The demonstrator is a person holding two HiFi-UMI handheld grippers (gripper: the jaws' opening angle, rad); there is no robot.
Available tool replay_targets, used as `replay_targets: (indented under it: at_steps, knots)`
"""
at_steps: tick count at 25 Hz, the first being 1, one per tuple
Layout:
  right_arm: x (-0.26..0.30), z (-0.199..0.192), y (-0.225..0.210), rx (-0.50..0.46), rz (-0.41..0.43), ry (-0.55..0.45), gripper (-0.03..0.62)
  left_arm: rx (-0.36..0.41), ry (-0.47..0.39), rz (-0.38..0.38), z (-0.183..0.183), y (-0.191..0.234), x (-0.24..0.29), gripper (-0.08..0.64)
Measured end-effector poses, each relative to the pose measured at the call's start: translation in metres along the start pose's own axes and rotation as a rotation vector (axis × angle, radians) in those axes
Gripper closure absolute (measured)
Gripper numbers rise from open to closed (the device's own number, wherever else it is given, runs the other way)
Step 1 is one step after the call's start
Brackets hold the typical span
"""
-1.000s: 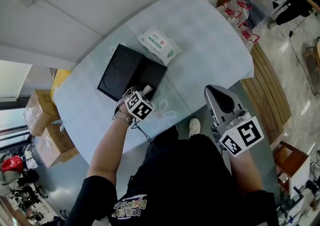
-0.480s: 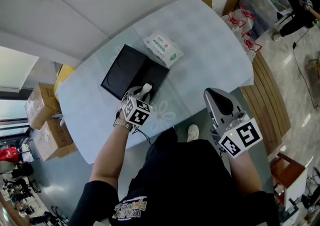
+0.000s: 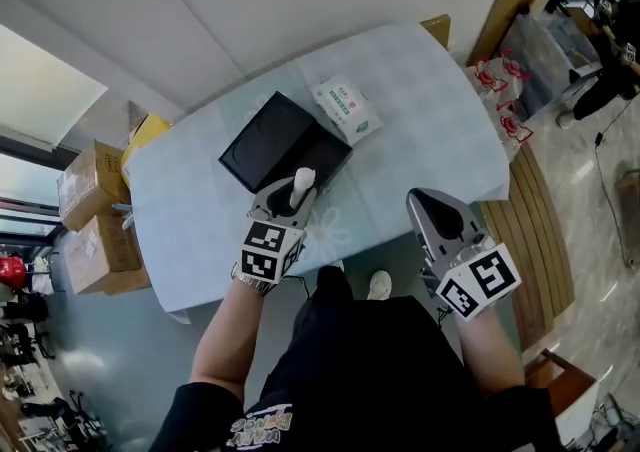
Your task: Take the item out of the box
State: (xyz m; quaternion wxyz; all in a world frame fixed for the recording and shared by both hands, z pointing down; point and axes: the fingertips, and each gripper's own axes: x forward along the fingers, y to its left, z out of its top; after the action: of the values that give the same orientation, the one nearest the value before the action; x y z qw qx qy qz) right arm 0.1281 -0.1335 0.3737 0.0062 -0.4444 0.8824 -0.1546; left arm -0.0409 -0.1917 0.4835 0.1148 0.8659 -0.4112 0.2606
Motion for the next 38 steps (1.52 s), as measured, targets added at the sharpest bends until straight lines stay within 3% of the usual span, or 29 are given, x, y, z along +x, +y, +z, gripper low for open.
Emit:
replay_targets:
  at_steps: [5, 13, 20, 28, 38]
  knots:
    - [-0.009, 0.006, 0.017, -0.043, 0.074, -0.004, 0.583, -0.047, -0.183, 0.019, 0.031, -0.031, -0.052, 0.430]
    - [-0.013, -0.006, 0.050, -0.045, 0.189, 0.022, 0.583, -0.132, -0.347, 0.070, 0.044, -0.071, -0.134, 0.431]
    - [0.000, -0.022, 0.088, -0.040, 0.249, 0.061, 0.583, -0.169, -0.372, 0.080, 0.026, -0.075, -0.182, 0.430]
    - [0.020, -0.045, 0.144, -0.033, 0.258, 0.088, 0.583, -0.161, -0.372, 0.053, 0.001, -0.064, -0.219, 0.430]
    - [0.020, -0.059, 0.198, -0.054, 0.170, 0.093, 0.583, -0.158, -0.400, -0.032, -0.025, -0.044, -0.255, 0.430]
